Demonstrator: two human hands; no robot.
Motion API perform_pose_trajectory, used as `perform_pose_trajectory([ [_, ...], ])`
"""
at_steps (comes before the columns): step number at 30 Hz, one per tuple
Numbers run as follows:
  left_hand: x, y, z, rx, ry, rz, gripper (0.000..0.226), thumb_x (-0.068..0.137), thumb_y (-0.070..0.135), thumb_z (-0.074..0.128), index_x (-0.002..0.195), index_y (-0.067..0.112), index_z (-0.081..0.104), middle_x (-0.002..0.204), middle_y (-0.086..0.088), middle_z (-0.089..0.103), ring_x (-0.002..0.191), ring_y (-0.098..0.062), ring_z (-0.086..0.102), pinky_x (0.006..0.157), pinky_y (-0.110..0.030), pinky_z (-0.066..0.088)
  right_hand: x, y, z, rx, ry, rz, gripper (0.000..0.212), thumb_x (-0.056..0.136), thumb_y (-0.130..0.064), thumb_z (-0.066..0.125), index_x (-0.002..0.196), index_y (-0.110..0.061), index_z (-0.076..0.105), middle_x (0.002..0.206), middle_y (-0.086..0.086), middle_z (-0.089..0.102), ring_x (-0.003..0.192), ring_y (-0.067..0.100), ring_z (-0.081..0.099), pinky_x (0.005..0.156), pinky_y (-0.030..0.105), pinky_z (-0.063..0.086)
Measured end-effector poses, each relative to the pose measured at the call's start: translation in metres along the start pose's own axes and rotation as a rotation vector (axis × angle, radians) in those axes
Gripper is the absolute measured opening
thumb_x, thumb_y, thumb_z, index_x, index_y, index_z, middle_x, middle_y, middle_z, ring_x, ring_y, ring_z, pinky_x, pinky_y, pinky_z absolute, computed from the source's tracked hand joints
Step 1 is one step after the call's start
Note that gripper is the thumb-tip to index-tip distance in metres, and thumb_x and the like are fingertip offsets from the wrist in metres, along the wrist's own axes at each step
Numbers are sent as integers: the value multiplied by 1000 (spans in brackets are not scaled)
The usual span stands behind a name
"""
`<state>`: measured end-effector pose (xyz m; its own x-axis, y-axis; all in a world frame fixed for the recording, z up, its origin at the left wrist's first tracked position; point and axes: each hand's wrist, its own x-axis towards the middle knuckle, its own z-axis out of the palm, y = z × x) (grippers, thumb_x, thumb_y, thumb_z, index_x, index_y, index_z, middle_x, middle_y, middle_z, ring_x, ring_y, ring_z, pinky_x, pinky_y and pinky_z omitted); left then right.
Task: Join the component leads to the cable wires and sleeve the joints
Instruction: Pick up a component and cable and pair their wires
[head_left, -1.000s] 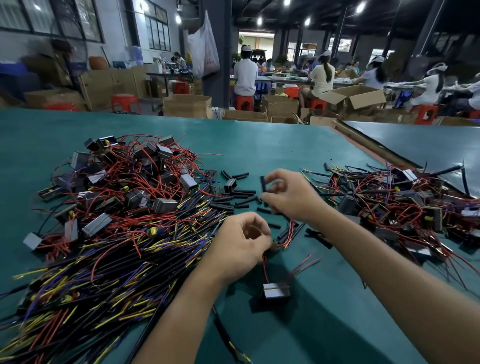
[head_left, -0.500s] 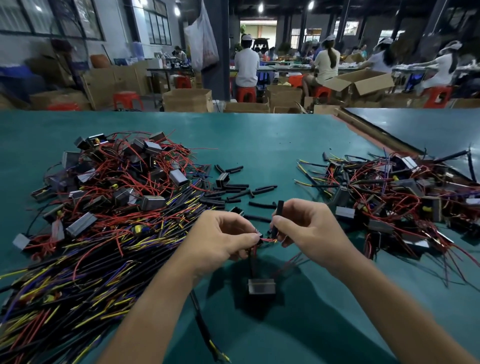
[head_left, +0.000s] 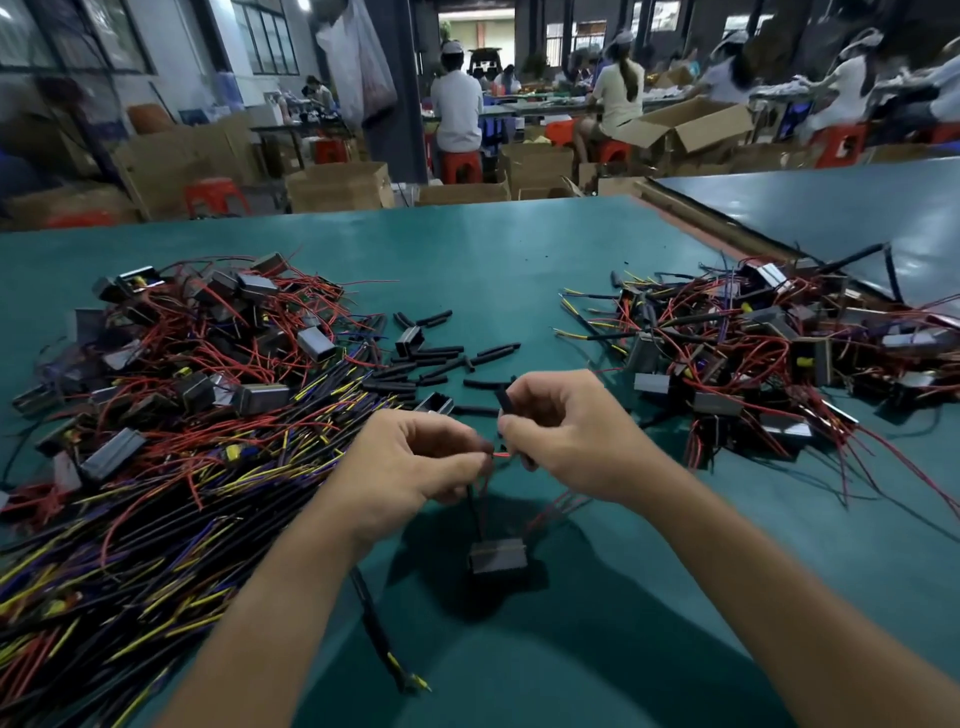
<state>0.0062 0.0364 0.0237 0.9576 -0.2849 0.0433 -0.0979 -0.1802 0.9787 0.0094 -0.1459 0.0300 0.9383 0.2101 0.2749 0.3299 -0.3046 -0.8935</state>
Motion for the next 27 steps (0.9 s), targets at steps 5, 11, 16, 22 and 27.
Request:
perform_pose_trajectory([
  [5,0,2,-1,-10,43,-31,13,86,0,67,79,10,74,63,-6,65,49,-12,54,50,-23,50,1,0,-8,2,25,15,13,88,-5,67,76,1,65,61,4,57,56,16,49,57,36,43],
  [11,0,3,7,0,-11,43,9,73,11,80,80,7,77,64,-9,68,58,-19,52,51,-26,42,0,-4,-5,20,-1,-31,29,86,-6,70,62,-20,63,55,-6,49,51,10,43,52,29,36],
  [16,0,3,5,15,53,79,14,80,7,75,68,15,76,61,-3,68,54,-13,54,50,-23,46,1,-11,-5,120,140,-111,20,90,-3,66,71,2,61,54,3,51,45,16,48,47,40,44],
  [22,-1,6,8,22,73,76,13,78,13,78,67,21,77,61,-6,67,56,-18,53,51,-25,45,0,-14,-9,135,235,-204,16,93,-6,63,77,-7,64,58,0,60,44,14,52,49,41,50],
  [27,-3,6,8,19,64,86,9,78,11,77,71,17,77,63,-10,69,56,-15,54,49,-23,42,-2,-10,-6,-47,184,-243,19,92,-13,66,74,-12,63,60,6,61,52,27,55,53,48,49],
])
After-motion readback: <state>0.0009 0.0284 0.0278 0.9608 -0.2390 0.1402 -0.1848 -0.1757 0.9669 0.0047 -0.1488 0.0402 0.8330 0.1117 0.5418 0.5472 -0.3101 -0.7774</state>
